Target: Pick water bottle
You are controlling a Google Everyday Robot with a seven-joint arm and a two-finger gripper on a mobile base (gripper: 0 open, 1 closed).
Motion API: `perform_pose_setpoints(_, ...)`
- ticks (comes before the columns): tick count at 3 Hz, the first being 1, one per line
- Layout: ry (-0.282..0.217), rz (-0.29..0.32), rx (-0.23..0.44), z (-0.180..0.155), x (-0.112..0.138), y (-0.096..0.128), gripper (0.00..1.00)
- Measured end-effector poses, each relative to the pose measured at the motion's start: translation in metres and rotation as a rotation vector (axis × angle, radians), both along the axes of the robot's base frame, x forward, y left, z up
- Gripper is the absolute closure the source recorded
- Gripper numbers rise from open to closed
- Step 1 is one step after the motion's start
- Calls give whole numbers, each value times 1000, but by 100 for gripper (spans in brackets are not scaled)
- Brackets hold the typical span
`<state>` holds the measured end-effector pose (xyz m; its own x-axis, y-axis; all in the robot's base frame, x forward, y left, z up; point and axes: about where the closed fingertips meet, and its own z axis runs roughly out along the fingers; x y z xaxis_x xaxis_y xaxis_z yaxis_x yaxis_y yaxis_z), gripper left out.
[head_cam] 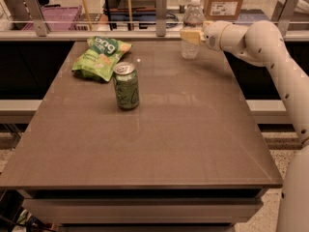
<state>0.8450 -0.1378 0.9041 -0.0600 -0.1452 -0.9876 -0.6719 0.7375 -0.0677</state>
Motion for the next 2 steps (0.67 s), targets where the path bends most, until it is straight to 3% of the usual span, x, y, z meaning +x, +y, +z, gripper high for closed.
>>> perform_pose_setpoints(1, 1, 4, 0, -1, 0, 3, 100)
perform_pose_setpoints(2, 2, 6, 0, -1, 0, 4, 100)
